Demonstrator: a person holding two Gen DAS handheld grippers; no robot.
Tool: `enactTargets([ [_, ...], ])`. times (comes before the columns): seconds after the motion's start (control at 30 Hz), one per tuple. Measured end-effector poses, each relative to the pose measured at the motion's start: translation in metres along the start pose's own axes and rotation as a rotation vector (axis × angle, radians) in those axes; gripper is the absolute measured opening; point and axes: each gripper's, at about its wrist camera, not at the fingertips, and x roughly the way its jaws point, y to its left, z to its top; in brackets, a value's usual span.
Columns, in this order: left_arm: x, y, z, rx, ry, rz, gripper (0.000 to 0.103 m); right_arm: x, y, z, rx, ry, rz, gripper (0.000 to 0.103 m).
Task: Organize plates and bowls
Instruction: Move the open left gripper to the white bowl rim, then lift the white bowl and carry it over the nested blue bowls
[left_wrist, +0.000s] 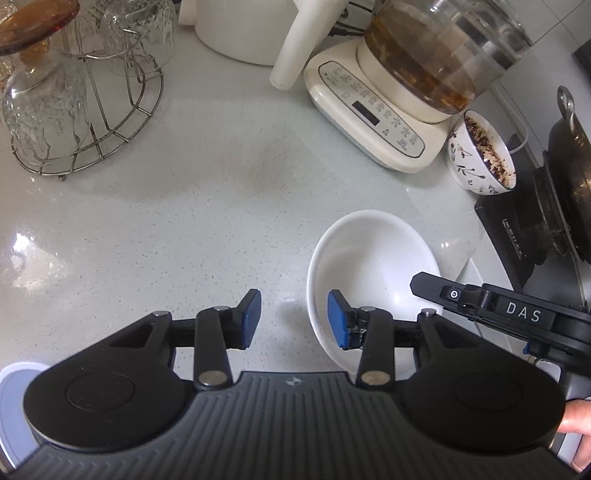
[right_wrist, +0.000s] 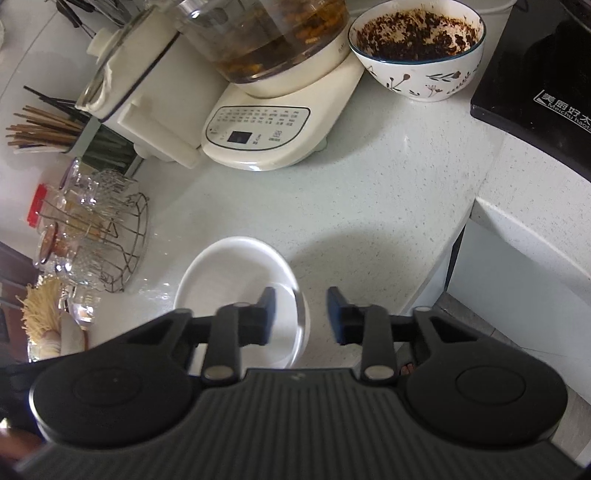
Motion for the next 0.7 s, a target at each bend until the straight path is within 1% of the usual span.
enactTargets([
  [0.03,0.0017,-0.0007,0.0004,0.006,0.004,0.000,0.035,0.0013,-0.0005,0.0007,-0.001,0.004,0.001,0.026],
  [0.13,0.0034,-0.0024,0.0017,0.008,-0.007,0.025,0.033,0.0049,-0.0010,0.0022,-0.008,0.014,-0.001,0.021],
  [0.2,0.0033,-0.0038,0.0028,0.013,-0.019,0.039,0.032,0.0066,-0.0021,0.0031,-0.004,0.017,0.012,0.020],
  [0.27,0.0034,-0.0059,0.0043,0.025,-0.024,0.040,0.028,0.0073,-0.0017,0.0035,-0.007,0.013,0.016,0.020],
  [0.5,0.0023,-0.0057,0.0054,0.027,-0.023,0.019,0.010,0.0095,0.0030,0.0043,-0.014,0.015,0.042,0.012],
  [0.53,0.0020,-0.0054,0.0055,0.029,-0.023,0.019,0.009,0.0096,0.0036,0.0042,-0.015,0.016,0.046,0.012],
  [0.6,0.0006,-0.0049,0.0052,0.030,-0.027,0.016,0.008,0.0087,0.0049,0.0039,-0.019,0.015,0.054,0.010],
  [0.7,-0.0033,-0.0044,0.0048,0.033,-0.037,0.017,0.008,0.0054,0.0076,0.0032,-0.031,0.003,0.058,0.009],
])
